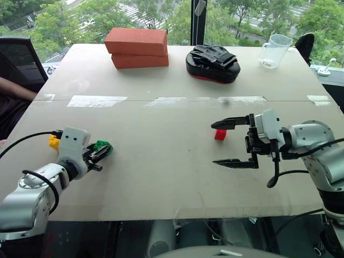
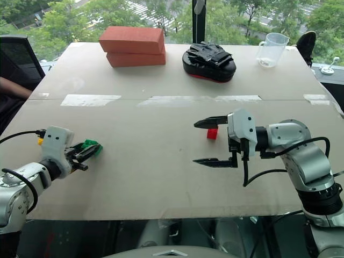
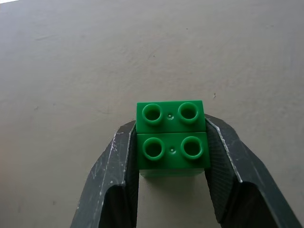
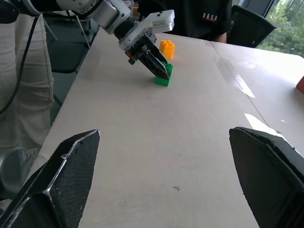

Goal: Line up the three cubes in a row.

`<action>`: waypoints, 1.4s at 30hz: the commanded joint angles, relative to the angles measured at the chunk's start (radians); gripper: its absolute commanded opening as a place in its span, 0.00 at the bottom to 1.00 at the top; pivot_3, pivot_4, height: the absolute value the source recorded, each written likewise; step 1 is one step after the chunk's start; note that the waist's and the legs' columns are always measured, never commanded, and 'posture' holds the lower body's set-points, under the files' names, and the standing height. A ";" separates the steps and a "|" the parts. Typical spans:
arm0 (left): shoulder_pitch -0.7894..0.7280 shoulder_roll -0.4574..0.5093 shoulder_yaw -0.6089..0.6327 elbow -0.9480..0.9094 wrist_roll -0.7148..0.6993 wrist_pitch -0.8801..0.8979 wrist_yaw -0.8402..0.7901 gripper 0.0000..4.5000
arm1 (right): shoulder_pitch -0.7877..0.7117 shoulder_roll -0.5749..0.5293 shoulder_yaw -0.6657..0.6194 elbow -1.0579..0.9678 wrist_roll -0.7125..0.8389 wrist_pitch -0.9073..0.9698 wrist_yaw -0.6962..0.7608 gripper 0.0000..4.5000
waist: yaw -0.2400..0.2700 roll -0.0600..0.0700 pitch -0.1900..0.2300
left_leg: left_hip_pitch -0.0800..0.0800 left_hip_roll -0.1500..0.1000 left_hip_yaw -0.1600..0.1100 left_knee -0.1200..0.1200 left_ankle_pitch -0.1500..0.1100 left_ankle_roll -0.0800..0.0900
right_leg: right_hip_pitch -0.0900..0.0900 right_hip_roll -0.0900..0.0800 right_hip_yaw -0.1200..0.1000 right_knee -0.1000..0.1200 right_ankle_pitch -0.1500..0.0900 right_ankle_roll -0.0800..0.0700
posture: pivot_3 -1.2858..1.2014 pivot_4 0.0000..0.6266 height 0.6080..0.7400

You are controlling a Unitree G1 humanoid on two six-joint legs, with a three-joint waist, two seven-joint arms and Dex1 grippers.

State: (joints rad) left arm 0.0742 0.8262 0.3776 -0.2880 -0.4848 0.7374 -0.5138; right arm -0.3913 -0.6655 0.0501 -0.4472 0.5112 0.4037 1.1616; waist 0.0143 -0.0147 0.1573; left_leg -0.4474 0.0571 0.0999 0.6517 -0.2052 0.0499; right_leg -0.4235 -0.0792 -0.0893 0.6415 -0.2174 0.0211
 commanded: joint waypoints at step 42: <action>-1.259 -0.451 -0.627 1.537 0.552 -1.071 -0.951 0.28 | 0.589 -0.130 -0.425 -0.286 0.082 0.076 -0.293 1.00 | 0.007 -0.007 0.003 | -0.004 -0.002 -0.001 0.006 0.002 0.007 | 0.002 0.007 -0.003 0.001 0.001 0.008 | 0.52 0.24 1.00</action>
State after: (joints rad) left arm -1.1555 0.3779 -0.2675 1.2499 0.0580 -0.3137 -1.4749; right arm 0.1943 -0.7823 -0.3402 -0.6988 0.5751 0.4797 0.8749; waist 0.0211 -0.0214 0.1603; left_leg -0.4511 0.0553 0.0989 0.6576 -0.2031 0.0567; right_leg -0.4214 -0.0725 -0.0927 0.6424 -0.2169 0.0292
